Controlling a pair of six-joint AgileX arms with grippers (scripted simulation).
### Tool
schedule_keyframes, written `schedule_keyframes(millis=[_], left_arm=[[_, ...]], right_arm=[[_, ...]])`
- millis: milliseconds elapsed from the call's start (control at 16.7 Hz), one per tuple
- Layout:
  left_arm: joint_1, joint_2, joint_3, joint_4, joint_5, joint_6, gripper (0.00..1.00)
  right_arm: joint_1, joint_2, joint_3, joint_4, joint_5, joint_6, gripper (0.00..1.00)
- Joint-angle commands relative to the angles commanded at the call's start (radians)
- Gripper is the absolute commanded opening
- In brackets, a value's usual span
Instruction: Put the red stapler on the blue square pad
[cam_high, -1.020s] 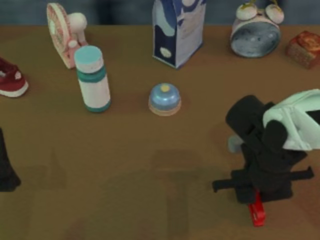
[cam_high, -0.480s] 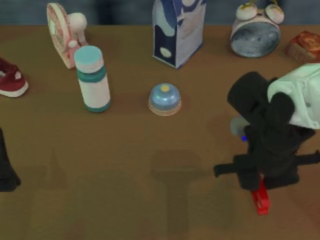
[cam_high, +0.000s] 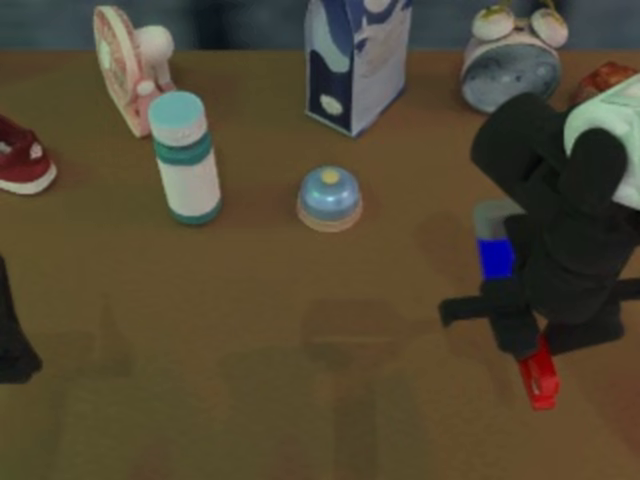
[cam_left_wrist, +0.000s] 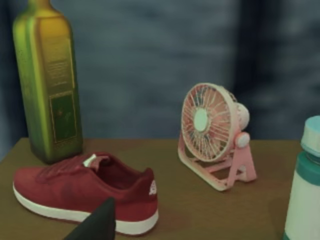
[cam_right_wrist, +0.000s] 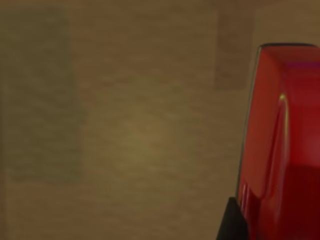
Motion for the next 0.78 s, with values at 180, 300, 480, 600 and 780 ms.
schedule_keyframes(millis=[180,300,480,600,780], left_arm=[[0.0,0.0,0.0,0.0,0.0,0.0,1.0],[0.0,0.0,0.0,0.0,0.0,0.0,1.0],[0.0,0.0,0.0,0.0,0.0,0.0,1.0],[0.0,0.0,0.0,0.0,0.0,0.0,1.0],[0.0,0.0,0.0,0.0,0.0,0.0,1.0]], right_arm=[[-0.004,0.01,0.005,-0.001,0.0,-0.009,0.0],[-0.011,0.035,0.042,-0.015,0.0,-0.062,0.0],[-0.039,0.1,0.136,-0.053,0.0,-0.217,0.0],[-0.065,0.156,0.214,-0.085,0.0,-0.365,0.0],[-0.113,0.251,0.343,-0.144,0.001,-0.643,0.0]])
